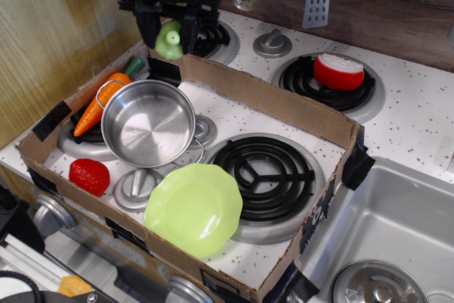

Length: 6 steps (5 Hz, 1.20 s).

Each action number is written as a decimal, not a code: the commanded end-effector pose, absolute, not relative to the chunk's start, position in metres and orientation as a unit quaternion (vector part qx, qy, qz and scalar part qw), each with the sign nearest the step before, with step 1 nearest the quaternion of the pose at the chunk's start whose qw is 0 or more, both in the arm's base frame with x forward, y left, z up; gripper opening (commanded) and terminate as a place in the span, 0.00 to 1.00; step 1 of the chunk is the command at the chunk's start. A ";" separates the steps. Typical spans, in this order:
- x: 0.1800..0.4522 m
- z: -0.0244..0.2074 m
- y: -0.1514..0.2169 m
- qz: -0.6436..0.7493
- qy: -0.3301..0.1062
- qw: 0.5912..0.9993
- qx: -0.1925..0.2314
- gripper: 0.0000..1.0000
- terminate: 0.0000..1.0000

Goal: Take broccoli out of pan

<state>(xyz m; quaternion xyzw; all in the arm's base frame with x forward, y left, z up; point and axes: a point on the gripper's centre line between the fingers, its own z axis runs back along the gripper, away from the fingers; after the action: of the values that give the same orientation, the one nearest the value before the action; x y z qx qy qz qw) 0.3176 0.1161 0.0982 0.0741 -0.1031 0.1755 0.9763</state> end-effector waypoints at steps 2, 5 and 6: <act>0.334 0.074 0.131 0.145 -0.156 0.976 0.038 0.00 0.00; 0.338 0.045 0.139 0.117 -0.183 0.976 0.011 1.00 0.00; 0.339 0.045 0.140 0.111 -0.188 0.976 0.011 1.00 0.00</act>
<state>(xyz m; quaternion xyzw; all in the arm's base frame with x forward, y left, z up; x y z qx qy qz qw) 0.3392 0.1395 0.0333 0.0044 -0.1722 0.1118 0.9787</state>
